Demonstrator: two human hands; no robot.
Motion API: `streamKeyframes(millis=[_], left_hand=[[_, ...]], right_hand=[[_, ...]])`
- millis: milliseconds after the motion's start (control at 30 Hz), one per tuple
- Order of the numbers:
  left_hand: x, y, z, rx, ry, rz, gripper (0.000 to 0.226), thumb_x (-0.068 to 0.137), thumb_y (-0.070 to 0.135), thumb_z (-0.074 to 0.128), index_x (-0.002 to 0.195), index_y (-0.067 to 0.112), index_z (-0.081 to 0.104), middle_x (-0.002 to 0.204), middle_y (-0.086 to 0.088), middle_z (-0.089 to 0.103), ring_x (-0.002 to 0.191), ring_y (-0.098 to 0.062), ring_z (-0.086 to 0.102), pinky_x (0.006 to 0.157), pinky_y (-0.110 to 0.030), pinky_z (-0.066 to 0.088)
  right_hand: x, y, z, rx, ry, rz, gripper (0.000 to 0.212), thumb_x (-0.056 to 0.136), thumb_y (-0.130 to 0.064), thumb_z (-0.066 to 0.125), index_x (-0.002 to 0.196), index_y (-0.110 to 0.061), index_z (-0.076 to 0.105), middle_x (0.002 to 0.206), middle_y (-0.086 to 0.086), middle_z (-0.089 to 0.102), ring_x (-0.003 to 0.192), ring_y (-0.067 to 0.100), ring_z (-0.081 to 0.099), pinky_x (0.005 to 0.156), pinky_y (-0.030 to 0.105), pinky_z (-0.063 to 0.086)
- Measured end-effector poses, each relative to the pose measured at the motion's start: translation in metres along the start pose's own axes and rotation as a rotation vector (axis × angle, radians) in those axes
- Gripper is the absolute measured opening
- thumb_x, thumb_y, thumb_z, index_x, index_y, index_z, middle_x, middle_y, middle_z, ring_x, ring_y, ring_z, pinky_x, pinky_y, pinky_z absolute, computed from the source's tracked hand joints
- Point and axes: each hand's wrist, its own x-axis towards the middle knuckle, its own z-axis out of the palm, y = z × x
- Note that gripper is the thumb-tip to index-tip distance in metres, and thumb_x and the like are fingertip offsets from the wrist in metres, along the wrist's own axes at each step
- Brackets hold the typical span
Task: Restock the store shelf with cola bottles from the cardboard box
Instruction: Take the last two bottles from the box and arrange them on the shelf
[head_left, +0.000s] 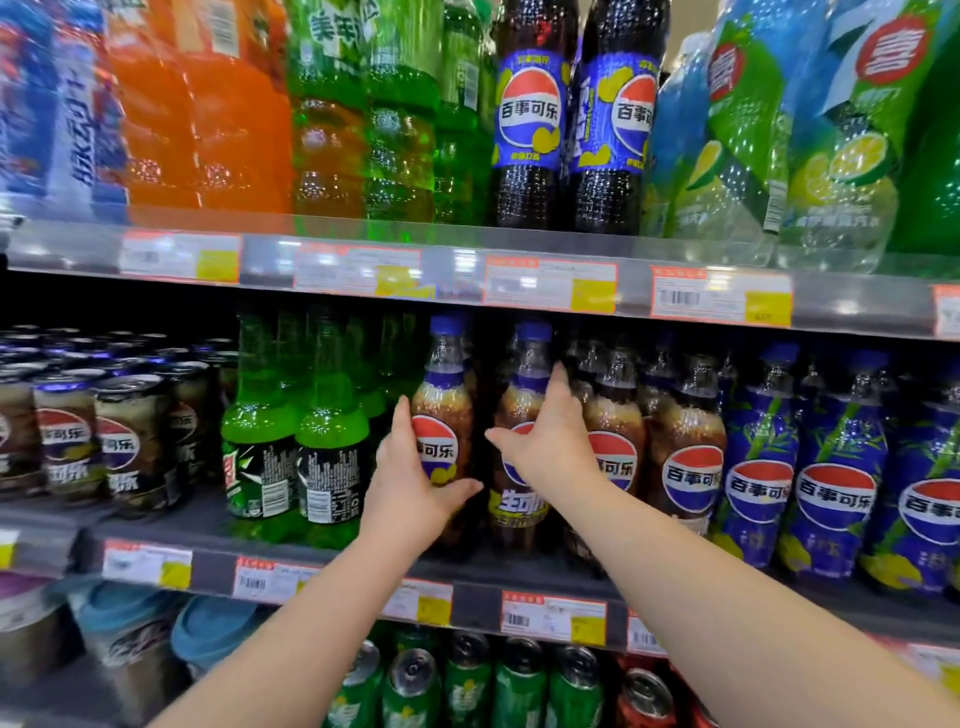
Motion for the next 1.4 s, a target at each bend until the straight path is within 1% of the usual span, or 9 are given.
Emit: streamKeyframes(millis=[133, 233, 500, 733, 933, 1033, 1167, 1300, 1400], left_hand=[[0.0, -0.007, 0.002, -0.047, -0.056, -0.019, 0.122, 0.065, 0.026, 0.082, 0.145, 0.039, -0.009, 0.14, -0.006, 0.043, 0.113, -0.022, 0.054, 0.096, -0.036, 0.045], [0.001, -0.011, 0.002, -0.06, -0.053, -0.022, 0.122, 0.066, 0.025, 0.081, 0.141, 0.047, -0.013, 0.137, -0.004, 0.047, 0.111, -0.022, 0.057, 0.095, -0.042, 0.048], [0.001, -0.011, 0.0, -0.043, -0.047, -0.017, 0.12, 0.065, 0.028, 0.081, 0.14, 0.049, -0.011, 0.135, 0.0, 0.05, 0.11, -0.022, 0.058, 0.092, -0.044, 0.049], [0.0, -0.01, -0.003, -0.03, -0.055, -0.015, 0.12, 0.066, 0.028, 0.08, 0.141, 0.047, -0.012, 0.135, 0.001, 0.049, 0.11, -0.021, 0.058, 0.092, -0.042, 0.049], [-0.001, -0.013, -0.003, -0.032, -0.079, 0.015, 0.125, 0.066, 0.026, 0.081, 0.141, 0.045, -0.017, 0.136, 0.002, 0.049, 0.11, -0.018, 0.058, 0.089, -0.038, 0.049], [-0.001, -0.016, -0.001, -0.033, -0.085, 0.013, 0.128, 0.066, 0.024, 0.082, 0.139, 0.046, -0.021, 0.137, 0.001, 0.047, 0.111, -0.018, 0.057, 0.091, -0.04, 0.05], [-0.001, -0.017, 0.001, -0.03, -0.064, 0.007, 0.128, 0.066, 0.024, 0.082, 0.139, 0.046, -0.02, 0.138, -0.004, 0.044, 0.113, -0.022, 0.057, 0.094, -0.043, 0.048], [-0.004, -0.014, 0.001, -0.01, -0.026, -0.001, 0.126, 0.065, 0.026, 0.082, 0.145, 0.033, -0.015, 0.147, -0.01, 0.028, 0.129, -0.025, 0.04, 0.101, -0.037, 0.037], [-0.009, -0.013, 0.002, 0.014, 0.025, 0.049, 0.125, 0.064, 0.029, 0.083, 0.147, 0.029, -0.01, 0.15, -0.01, 0.021, 0.135, -0.027, 0.031, 0.108, -0.039, 0.032]], right_hand=[[0.001, 0.0, 0.003, -0.027, 0.007, 0.01, 0.093, 0.085, -0.017, 0.066, 0.149, -0.022, -0.002, 0.154, 0.008, 0.018, 0.131, 0.025, 0.04, 0.101, 0.032, 0.036], [0.002, -0.002, 0.003, -0.069, 0.02, 0.025, 0.091, 0.085, -0.019, 0.065, 0.148, -0.026, 0.0, 0.149, 0.01, 0.025, 0.12, 0.028, 0.049, 0.091, 0.034, 0.041], [-0.003, -0.001, 0.0, -0.198, 0.028, -0.052, 0.092, 0.082, -0.033, 0.067, 0.147, -0.025, 0.003, 0.145, 0.011, 0.028, 0.118, 0.031, 0.05, 0.078, 0.028, 0.039], [-0.007, 0.003, -0.003, -0.147, 0.022, -0.066, 0.094, 0.08, -0.031, 0.07, 0.147, -0.026, 0.005, 0.145, 0.01, 0.029, 0.117, 0.028, 0.049, 0.079, 0.028, 0.039], [-0.009, 0.004, -0.002, -0.132, 0.016, -0.045, 0.094, 0.081, -0.03, 0.069, 0.147, -0.028, 0.002, 0.15, 0.006, 0.023, 0.122, 0.029, 0.047, 0.087, 0.034, 0.044], [-0.01, 0.004, -0.002, -0.158, 0.007, -0.046, 0.096, 0.081, -0.033, 0.069, 0.147, -0.028, -0.001, 0.152, 0.004, 0.022, 0.122, 0.029, 0.048, 0.082, 0.032, 0.042], [-0.011, 0.003, -0.004, -0.207, -0.008, -0.044, 0.101, 0.08, -0.032, 0.069, 0.148, -0.028, -0.007, 0.154, 0.003, 0.021, 0.125, 0.029, 0.047, 0.091, 0.036, 0.045], [-0.014, 0.001, -0.012, -0.193, 0.004, -0.128, 0.096, 0.083, -0.023, 0.066, 0.148, -0.027, -0.005, 0.155, 0.001, 0.021, 0.126, 0.025, 0.047, 0.093, 0.032, 0.044], [-0.019, 0.002, -0.026, -0.223, 0.065, -0.213, 0.08, 0.086, -0.021, 0.062, 0.148, -0.028, 0.011, 0.152, -0.001, 0.026, 0.124, 0.021, 0.048, 0.086, 0.027, 0.041]])
